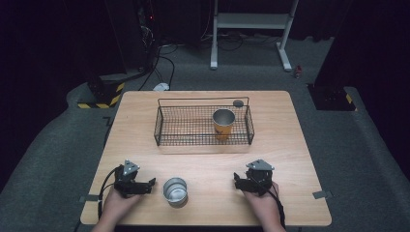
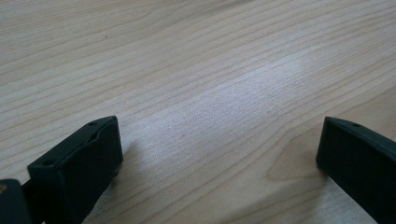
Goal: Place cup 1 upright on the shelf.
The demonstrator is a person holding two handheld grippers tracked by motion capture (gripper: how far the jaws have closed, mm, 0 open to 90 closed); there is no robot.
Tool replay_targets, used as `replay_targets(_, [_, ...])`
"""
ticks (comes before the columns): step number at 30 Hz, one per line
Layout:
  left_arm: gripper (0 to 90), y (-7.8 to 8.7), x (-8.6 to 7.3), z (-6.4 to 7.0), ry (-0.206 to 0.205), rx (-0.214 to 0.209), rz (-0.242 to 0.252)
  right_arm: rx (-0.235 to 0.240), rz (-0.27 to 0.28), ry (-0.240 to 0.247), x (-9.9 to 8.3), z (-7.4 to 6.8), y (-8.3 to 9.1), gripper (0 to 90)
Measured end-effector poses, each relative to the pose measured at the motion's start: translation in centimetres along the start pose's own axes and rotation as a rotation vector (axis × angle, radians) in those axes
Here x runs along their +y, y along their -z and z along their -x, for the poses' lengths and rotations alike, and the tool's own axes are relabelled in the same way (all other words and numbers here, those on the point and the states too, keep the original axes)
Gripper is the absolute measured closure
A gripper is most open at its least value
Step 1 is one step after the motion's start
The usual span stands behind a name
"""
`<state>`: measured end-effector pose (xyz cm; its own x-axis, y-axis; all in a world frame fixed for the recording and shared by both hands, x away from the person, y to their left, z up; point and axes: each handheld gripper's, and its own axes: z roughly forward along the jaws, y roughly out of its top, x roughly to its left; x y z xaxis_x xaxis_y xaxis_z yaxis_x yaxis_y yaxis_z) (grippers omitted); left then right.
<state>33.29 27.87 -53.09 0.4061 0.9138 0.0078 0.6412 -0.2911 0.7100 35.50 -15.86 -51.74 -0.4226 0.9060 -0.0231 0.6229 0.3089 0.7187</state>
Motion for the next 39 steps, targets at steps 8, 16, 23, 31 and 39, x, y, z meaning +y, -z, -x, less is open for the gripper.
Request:
replay_targets(8, [0.5,0.0,0.0,0.0,0.019,0.021,-0.003,0.013,-0.027,-0.002,-0.6,0.5,-0.5,13.1])
replay_targets(16, [0.4,0.1,-0.1,-0.2,0.027,0.032,-0.002,0.001,-0.022,-0.01,-0.7,0.3,-0.4,13.4])
replay_targets(23, [0.2,0.1,-0.1,-0.2,0.025,0.021,-0.002,-0.006,-0.019,-0.011,-0.7,0.2,-0.4,13.4])
replay_targets(31, [0.5,0.1,0.0,-0.3,0.024,0.006,0.0,-0.007,-0.02,-0.018,-0.7,0.2,-0.4,13.4])
replay_targets(39, [0.5,1.3,0.2,-0.4,0.01,-0.033,0.056,-0.01,-0.02,-0.022,-0.7,0.2,-0.5,13.4])
